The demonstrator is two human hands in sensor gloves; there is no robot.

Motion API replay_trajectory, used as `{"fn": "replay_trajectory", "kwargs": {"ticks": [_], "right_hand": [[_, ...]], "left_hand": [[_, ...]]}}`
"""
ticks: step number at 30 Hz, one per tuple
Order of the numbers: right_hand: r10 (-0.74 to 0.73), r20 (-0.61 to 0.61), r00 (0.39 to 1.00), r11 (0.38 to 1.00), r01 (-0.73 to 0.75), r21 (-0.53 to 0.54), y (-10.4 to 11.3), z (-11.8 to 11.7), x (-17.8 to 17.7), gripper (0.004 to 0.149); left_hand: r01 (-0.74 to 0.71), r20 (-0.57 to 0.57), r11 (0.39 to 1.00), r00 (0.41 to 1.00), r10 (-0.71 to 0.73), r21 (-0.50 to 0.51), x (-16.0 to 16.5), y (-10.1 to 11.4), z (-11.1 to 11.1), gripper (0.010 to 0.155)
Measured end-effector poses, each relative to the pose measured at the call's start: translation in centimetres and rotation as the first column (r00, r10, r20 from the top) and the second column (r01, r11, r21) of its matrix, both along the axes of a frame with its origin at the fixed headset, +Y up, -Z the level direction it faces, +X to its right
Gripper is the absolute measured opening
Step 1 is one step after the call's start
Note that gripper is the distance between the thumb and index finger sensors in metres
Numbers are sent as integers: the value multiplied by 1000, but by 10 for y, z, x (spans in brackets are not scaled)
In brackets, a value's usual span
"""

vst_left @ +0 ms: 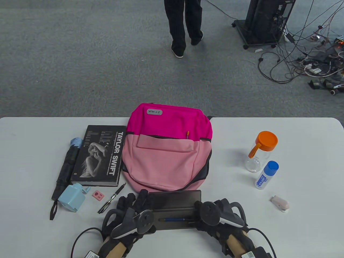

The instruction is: Pack school bag

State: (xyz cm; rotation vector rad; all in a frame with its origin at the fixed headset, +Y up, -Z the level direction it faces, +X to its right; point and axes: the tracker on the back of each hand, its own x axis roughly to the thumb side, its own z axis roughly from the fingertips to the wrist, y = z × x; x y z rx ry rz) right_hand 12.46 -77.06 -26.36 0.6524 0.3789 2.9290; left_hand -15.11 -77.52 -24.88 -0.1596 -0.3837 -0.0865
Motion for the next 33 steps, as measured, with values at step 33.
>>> {"fn": "replay_trajectory", "kwargs": {"ticks": [33], "right_hand": [[0,-6,1000,1000,0,10,0,2,0,78]], "left_hand": [[433,-415,900,810,-414,-54,-67,10,-26,67]]}}
